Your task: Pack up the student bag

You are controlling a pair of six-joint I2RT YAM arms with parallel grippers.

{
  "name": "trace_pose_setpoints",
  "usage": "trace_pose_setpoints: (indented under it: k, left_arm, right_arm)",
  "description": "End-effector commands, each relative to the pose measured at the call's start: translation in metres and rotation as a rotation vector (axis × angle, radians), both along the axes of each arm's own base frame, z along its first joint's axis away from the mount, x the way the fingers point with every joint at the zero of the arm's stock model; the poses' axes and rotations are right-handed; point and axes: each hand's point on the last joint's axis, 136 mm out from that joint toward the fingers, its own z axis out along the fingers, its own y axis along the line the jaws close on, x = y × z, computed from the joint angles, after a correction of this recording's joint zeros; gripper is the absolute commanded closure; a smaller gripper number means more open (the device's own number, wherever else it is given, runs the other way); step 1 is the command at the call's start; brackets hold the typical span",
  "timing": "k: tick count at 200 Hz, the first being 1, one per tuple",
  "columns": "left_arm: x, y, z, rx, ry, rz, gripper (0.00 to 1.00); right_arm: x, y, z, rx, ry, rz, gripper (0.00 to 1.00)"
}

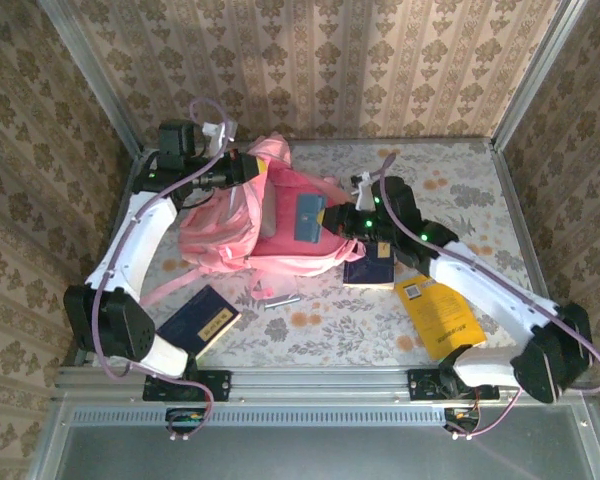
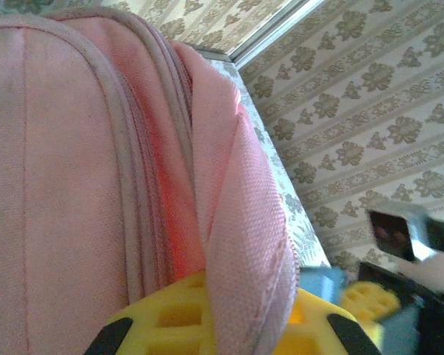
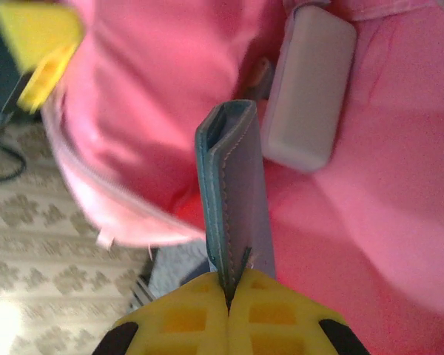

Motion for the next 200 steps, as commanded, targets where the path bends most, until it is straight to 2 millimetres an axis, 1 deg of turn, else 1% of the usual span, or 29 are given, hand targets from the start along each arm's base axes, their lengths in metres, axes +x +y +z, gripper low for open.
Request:
trace_pose_setpoints:
  k: [1, 13, 41, 60, 71, 88, 101, 129, 136, 140, 150, 160, 176, 189, 200]
  left_arm:
    - [-0.037, -0.010, 0.078, -0.093, -0.294, -0.149, 1.00]
    - [-0.038, -0.012, 0.080, -0.106, -0.292, -0.160, 1.00]
    - [-0.040, -0.013, 0.087, -0.122, -0.302, -0.173, 1.00]
    - [-0.040, -0.015, 0.089, -0.127, -0.304, -0.177, 1.00]
    - [-0.041, -0.016, 0.090, -0.128, -0.305, -0.182, 1.00]
    - [-0.040, -0.017, 0.092, -0.127, -0.308, -0.182, 1.00]
    - [-0.038, -0.018, 0.092, -0.124, -0.313, -0.176, 1.00]
    - [-0.031, -0.017, 0.089, -0.110, -0.311, -0.154, 1.00]
    - [-0.029, -0.017, 0.088, -0.109, -0.309, -0.151, 1.00]
    - [-0.028, -0.016, 0.088, -0.109, -0.305, -0.147, 1.00]
    - [-0.023, -0.014, 0.084, -0.103, -0.292, -0.134, 1.00]
    - [-0.018, -0.011, 0.080, -0.100, -0.277, -0.115, 1.00]
    - [-0.010, -0.003, 0.075, -0.097, -0.255, -0.080, 1.00]
    - [-0.003, 0.006, 0.071, -0.102, -0.239, -0.047, 1.00]
    - [0.002, 0.012, 0.068, -0.109, -0.229, -0.024, 1.00]
  right_arm:
    - [0.026, 0.031, 0.023, 0.193, 0.035, 0.000, 1.00]
    - [0.035, 0.043, 0.018, 0.224, 0.064, -0.008, 1.00]
    - [0.051, 0.070, 0.017, 0.288, 0.058, -0.018, 1.00]
    - [0.059, 0.095, 0.005, 0.269, 0.079, -0.011, 1.00]
    - [0.063, 0.110, -0.005, 0.239, 0.089, -0.014, 1.00]
    - [0.069, 0.127, -0.036, 0.118, 0.138, -0.065, 0.95]
    - [0.073, 0.137, -0.054, 0.049, 0.169, -0.107, 0.94]
    - [0.087, 0.155, -0.076, 0.002, 0.172, -0.182, 0.89]
    - [0.092, 0.162, -0.080, 0.008, 0.175, -0.173, 0.85]
    - [0.094, 0.166, -0.083, 0.011, 0.178, -0.161, 0.79]
    - [0.099, 0.180, -0.081, 0.020, 0.161, -0.106, 0.57]
    - [0.099, 0.190, -0.076, 0.009, 0.137, -0.054, 0.45]
    - [0.095, 0.199, -0.058, 0.001, 0.060, 0.019, 0.34]
    - [0.091, 0.196, -0.049, -0.037, 0.012, 0.042, 0.23]
    - [0.087, 0.193, -0.042, -0.061, -0.023, 0.062, 0.20]
